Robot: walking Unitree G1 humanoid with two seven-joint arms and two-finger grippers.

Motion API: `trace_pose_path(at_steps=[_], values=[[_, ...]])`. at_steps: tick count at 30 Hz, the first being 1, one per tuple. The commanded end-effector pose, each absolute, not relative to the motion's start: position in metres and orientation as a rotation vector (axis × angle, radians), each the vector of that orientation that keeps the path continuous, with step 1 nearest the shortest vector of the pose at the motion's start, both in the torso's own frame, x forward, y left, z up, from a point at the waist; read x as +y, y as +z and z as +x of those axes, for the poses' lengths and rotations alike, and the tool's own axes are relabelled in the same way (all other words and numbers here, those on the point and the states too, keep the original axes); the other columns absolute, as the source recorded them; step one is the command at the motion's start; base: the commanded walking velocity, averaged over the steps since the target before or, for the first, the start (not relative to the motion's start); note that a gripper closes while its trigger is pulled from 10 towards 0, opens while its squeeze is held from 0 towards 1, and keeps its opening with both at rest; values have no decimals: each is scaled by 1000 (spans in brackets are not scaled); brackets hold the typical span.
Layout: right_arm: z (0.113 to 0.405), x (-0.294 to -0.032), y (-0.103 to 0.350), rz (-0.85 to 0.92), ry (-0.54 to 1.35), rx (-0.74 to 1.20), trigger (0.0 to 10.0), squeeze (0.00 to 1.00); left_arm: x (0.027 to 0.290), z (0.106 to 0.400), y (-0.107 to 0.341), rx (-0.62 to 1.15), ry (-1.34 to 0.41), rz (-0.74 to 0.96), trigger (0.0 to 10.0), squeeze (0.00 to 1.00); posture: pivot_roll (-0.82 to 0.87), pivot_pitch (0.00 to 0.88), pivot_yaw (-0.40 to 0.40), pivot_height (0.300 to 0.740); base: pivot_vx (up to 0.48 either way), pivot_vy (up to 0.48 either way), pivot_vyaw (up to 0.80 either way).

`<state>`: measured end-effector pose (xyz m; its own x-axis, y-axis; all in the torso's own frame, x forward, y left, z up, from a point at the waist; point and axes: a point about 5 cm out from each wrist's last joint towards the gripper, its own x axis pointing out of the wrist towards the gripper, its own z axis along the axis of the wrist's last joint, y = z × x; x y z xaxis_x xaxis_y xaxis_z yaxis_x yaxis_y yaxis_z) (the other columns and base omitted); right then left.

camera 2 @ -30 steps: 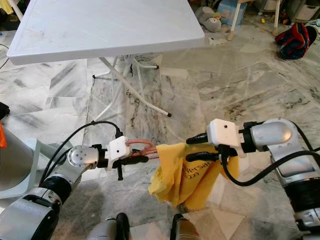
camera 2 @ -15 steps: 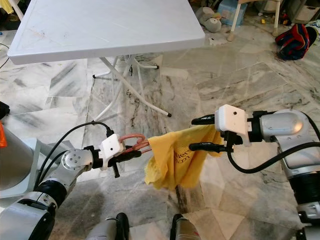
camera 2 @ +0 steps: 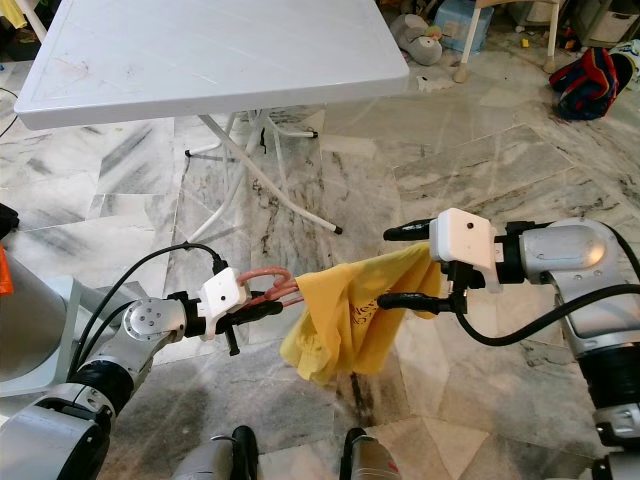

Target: Hang hanger

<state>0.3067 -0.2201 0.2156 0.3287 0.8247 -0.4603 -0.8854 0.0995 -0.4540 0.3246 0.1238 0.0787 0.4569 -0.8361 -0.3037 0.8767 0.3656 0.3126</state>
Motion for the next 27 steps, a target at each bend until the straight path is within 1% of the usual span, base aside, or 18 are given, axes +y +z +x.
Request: trace_pose_path(at_steps=[1,6,7,9,10,13,19,21,23,24,26,27], values=[[306,-223,220,-764,1258,87,10000,1000,126,325,80,80,-1079,442,0,0,-77,216,-26,740,0,0,0],[306,-223,220,-764,1258,87,10000,1000,126,325,80,80,-1079,442,0,0,-77,216,-26,740,0,0,0],[310,-224,224,-769,1211,56,10000,1000,128,325,79,77,-1048,431,0,0,-77,216,-26,740,0,0,0],[324,-204,209,-654,832,-184,10000,1000,119,331,89,-36,-885,293,0,0,-77,213,-13,740,0,0,0],[325,-203,208,-645,798,-203,10000,1000,118,332,90,-48,-871,279,0,0,-77,212,-13,740,0,0,0],[328,-208,217,-698,803,-209,10000,1000,120,333,91,-48,-865,288,0,0,-75,210,-16,740,0,0,0],[330,-213,220,-695,758,-219,10000,1000,122,334,92,-52,-848,288,0,0,-70,208,-17,740,0,0,0],[333,-213,218,-672,684,-235,10000,1000,122,334,92,-57,-832,284,0,0,-68,208,-18,740,0,0,0],[333,-214,217,-673,654,-238,10000,1000,123,334,92,-55,-828,283,0,0,-68,208,-17,740,0,0,0],[336,-218,215,-660,585,-231,10000,1000,124,334,91,-48,-820,289,0,0,-69,209,-15,740,0,0,0],[337,-221,213,-632,534,-229,10000,1000,124,333,90,-42,-814,292,0,0,-69,209,-15,740,0,0,0],[337,-221,213,-591,513,-232,10000,471,125,334,90,-36,-804,292,0,0,-69,210,-15,740,0,0,0]])
